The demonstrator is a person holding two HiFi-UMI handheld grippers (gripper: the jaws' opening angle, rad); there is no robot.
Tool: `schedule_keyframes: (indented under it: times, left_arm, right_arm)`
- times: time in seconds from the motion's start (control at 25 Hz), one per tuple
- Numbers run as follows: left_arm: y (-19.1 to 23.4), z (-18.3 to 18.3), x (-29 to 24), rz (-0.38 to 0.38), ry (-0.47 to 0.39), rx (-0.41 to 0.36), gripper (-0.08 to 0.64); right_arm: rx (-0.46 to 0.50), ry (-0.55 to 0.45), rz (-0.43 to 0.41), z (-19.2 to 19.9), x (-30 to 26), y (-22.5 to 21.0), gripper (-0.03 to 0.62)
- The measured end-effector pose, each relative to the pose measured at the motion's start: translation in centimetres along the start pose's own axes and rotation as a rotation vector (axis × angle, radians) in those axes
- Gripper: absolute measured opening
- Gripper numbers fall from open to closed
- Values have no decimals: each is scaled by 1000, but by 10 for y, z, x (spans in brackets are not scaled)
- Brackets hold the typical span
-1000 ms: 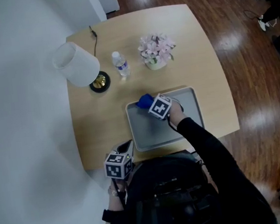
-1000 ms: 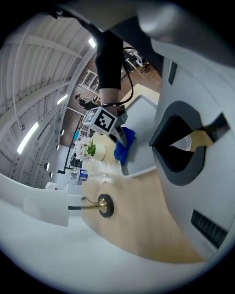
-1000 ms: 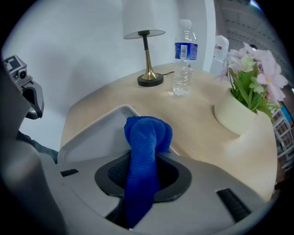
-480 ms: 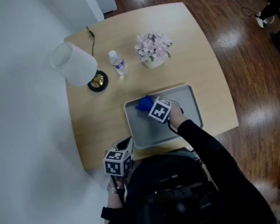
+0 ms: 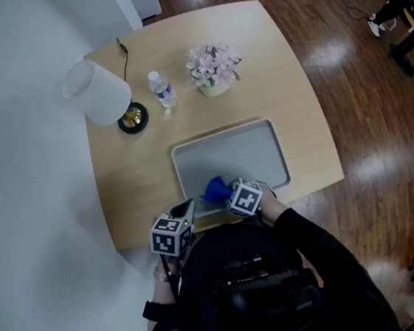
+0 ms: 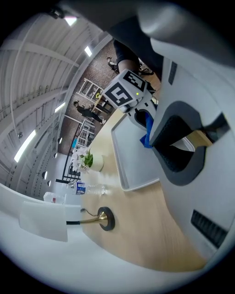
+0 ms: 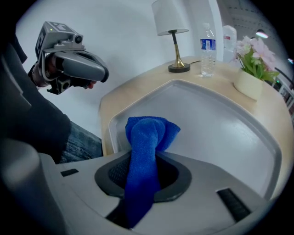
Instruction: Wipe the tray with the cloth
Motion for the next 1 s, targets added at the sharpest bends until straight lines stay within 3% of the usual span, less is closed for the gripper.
schedule_keyframes:
  times: [0.28,0.48,0.64,0.8,1.0]
  left_arm:
    - [-8,-9,-8,7,-22,-22,0]
    - [-8,-11,-6,-26,-33,-5,0]
    - [-7,-8,1,-71,-39,24,0]
    - [-7,-3,9,-114,-47,73,0]
    - [-8,5,10,-146,-41,112,0]
  right_arm:
    - [19,8,-31,2,1,1,106]
    - [33,-23,111,-21,22,-66,106]
    - [109,4,221,-46,30,-130,106]
    - [104,41,234,-53,18,-165,106]
    - [97,10,226,-55,14,-168,106]
Point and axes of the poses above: the fingertips, and each gripper's own axes: x backward along the fingers, y to its left, z out of its underside, the point moved 5 cm from there along x, backward along the fingers, and after that the axes turned 9 degrees about -y, right-handed, at the moved point
